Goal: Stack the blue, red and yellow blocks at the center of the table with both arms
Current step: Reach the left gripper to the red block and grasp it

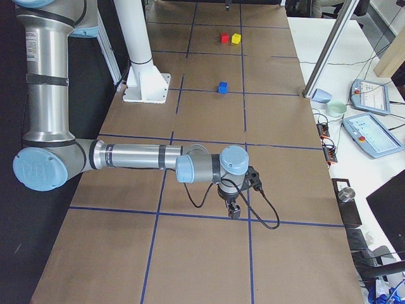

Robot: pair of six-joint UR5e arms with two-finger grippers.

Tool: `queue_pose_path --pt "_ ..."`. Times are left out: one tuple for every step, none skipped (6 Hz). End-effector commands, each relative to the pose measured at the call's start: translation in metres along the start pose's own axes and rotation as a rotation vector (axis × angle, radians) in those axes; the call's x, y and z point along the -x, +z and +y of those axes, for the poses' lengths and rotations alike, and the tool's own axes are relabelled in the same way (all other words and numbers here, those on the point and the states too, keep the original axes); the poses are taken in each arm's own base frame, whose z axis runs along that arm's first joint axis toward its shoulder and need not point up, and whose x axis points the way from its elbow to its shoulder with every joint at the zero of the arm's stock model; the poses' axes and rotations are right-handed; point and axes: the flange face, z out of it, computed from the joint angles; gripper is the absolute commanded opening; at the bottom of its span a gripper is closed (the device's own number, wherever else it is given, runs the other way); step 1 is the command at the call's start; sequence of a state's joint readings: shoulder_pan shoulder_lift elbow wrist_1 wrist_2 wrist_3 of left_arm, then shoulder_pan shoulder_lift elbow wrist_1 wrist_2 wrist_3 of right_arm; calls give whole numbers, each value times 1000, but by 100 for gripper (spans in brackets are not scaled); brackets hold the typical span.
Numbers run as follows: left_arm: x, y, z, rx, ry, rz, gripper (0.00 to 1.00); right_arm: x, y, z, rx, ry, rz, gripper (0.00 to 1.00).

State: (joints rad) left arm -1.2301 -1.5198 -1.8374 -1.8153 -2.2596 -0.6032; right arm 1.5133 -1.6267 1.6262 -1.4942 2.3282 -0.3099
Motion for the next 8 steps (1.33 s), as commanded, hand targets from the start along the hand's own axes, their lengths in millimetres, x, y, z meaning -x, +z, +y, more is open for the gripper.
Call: queue_pose_path --pt "-51 50 20 -46 -267 -58 100 -1 1 2 1 2 -1 100" --pt "-69 69 30 -35 -302 -66 100 -1 1 2 2 5 -1 100" --pt "-70 89 32 -38 -301 -41 100 -1 1 1 2 5 -1 100" --pt "-64 109 26 -42 -289 -24 100 -1 2 2 3 6 -1 100" --pt "-65 117 23 -40 -284 -22 100 -2 2 3 4 7 -2 100" --pt "-71 123 28 -27 -271 -23 100 -2 2 3 4 5 -2 100" --pt "-77 130 34 -11 -256 -24 100 -2 3 3 5 7 -2 100" --pt "-79 135 38 1 -250 -28 100 -3 4 5 7 9 -3 100"
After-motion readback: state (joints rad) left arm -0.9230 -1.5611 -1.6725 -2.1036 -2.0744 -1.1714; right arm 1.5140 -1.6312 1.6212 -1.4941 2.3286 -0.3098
